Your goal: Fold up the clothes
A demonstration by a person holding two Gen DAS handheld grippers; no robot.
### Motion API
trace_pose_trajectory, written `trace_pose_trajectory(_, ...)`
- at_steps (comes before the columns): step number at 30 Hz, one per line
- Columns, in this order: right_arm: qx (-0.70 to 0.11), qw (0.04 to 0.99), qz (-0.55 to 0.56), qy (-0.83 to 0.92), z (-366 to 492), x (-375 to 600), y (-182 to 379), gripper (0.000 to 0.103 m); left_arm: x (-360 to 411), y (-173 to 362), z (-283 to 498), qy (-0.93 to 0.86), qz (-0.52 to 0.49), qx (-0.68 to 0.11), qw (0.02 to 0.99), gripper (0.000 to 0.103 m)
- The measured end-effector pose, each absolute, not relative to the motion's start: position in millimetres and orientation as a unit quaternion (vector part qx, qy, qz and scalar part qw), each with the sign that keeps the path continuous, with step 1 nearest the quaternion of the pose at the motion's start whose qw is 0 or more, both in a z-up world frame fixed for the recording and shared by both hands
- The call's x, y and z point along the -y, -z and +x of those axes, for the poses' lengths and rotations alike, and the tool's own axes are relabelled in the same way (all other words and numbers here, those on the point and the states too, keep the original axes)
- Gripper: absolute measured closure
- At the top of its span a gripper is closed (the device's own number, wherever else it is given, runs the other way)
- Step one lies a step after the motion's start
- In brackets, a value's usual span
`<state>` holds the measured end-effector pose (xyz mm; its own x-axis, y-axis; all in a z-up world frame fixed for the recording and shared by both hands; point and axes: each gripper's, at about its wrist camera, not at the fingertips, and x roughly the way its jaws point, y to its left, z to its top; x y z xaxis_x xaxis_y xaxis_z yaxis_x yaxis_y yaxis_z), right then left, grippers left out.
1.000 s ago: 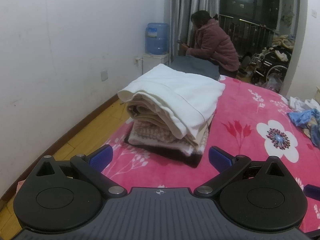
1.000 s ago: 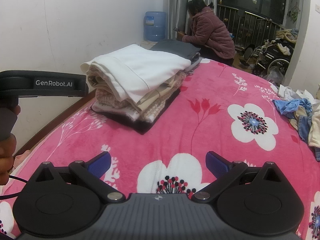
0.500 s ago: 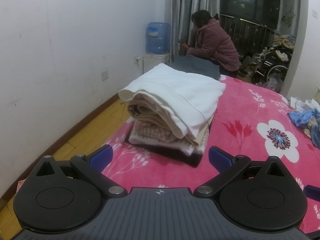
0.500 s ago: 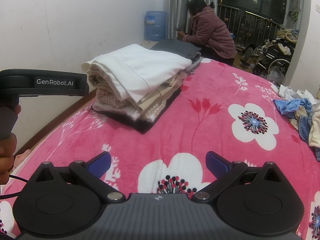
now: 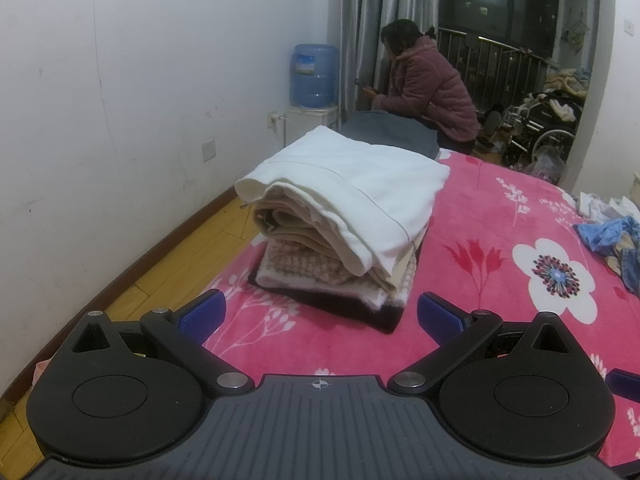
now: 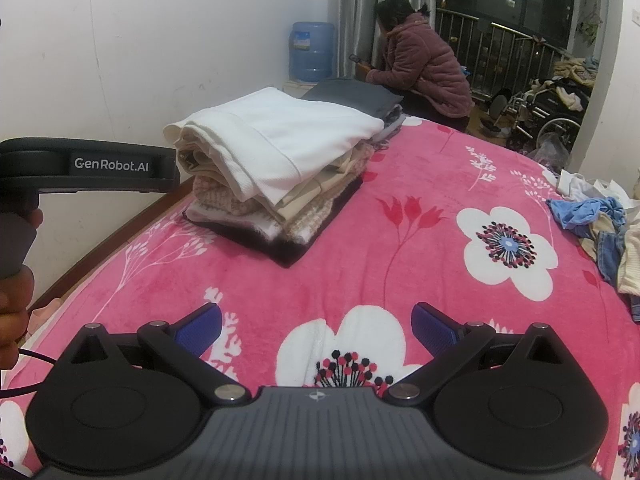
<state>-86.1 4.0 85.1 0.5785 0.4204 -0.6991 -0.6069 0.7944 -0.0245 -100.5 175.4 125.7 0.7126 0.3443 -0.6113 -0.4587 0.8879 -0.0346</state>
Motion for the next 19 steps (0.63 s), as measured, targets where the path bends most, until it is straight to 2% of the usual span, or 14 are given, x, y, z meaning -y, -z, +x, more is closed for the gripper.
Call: trace_pose_trajectory(19, -0.356, 0.879, -0.132, -0.288, -87.0, -5.1, -83.6, 0.0, -169.4, -126.1, -101.9, -0.215, -0.077, -0.311, 0.923, 0.0)
